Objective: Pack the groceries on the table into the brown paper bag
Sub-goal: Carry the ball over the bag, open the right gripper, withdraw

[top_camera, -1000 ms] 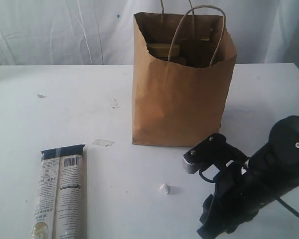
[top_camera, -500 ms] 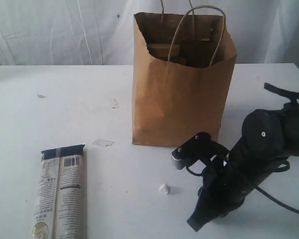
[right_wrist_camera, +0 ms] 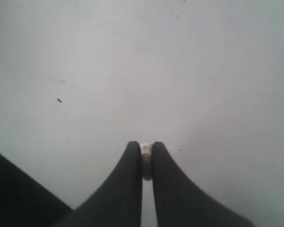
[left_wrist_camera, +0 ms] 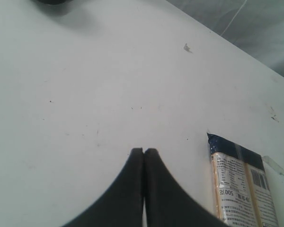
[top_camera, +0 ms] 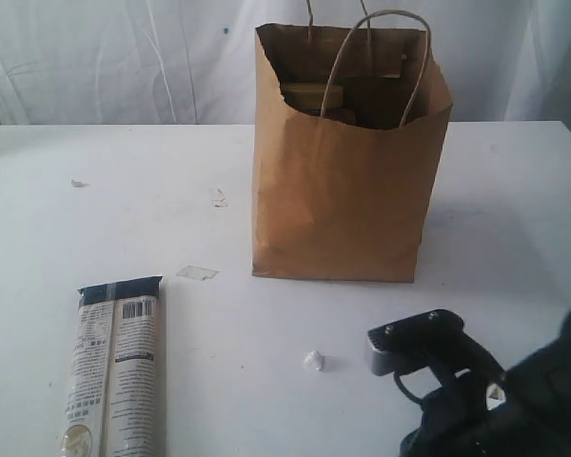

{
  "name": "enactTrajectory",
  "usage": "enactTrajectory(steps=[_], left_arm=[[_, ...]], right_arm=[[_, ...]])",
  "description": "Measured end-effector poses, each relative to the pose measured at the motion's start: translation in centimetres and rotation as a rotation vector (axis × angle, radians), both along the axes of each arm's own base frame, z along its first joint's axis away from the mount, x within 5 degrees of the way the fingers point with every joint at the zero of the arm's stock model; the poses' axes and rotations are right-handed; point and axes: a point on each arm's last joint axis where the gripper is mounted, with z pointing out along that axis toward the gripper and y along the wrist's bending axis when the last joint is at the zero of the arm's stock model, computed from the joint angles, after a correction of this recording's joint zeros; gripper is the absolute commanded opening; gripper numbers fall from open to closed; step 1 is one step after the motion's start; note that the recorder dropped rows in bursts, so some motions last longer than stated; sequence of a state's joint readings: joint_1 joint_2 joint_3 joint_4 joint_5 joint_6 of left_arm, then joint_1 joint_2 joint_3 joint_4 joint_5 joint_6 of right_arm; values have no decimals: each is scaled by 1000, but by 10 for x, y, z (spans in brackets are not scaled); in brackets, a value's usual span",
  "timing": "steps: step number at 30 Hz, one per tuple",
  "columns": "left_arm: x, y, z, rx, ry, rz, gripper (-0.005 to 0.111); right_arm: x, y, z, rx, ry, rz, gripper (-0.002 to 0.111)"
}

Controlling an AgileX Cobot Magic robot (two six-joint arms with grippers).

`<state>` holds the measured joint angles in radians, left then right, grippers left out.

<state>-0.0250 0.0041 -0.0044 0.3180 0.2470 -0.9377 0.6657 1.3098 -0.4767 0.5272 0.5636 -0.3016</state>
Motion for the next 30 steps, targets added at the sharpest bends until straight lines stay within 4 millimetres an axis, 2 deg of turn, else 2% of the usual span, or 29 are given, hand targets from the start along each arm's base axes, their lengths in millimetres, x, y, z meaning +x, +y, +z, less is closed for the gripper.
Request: enactTrajectory(steps=[3, 6, 10, 13, 16, 17, 18, 19, 20, 21, 22, 23, 24, 26, 30], left_arm=[[0, 0, 0, 0, 0, 0, 0], [0, 0, 0, 0, 0, 0, 0], [0, 0, 0, 0, 0, 0, 0], [0, 0, 0, 0, 0, 0, 0], [0, 0, 0, 0, 0, 0, 0], [0, 0, 0, 0, 0, 0, 0], [0, 0, 0, 0, 0, 0, 0], [0, 0, 0, 0, 0, 0, 0], [0, 0, 0, 0, 0, 0, 0], [0, 0, 0, 0, 0, 0, 0], [0, 0, 0, 0, 0, 0, 0], [0, 0, 0, 0, 0, 0, 0], [0, 0, 0, 0, 0, 0, 0], [0, 0, 0, 0, 0, 0, 0], [0, 0, 0, 0, 0, 0, 0]], right_arm=[[-9, -6, 25, 97, -109, -7, 0], [-16, -11, 59, 216, -245, -26, 0], [-23, -18, 121, 372, -442, -35, 0], [-18, -26, 163, 327, -520, -55, 0], [7, -36, 188, 100, -559, -115, 0], [31, -40, 198, -51, -562, -147, 0], [42, -42, 200, -101, -555, -162, 0], [72, -43, 208, -172, -553, -193, 0], [84, -44, 212, -184, -552, -215, 0], [115, -50, 219, -201, -552, -280, 0], [129, -52, 222, -197, -551, -310, 0], [153, -55, 225, -138, -534, -362, 0], [167, -53, 225, -88, -519, -370, 0], [179, -45, 227, -6, -525, -354, 0], [182, -39, 233, 64, -567, -327, 0]])
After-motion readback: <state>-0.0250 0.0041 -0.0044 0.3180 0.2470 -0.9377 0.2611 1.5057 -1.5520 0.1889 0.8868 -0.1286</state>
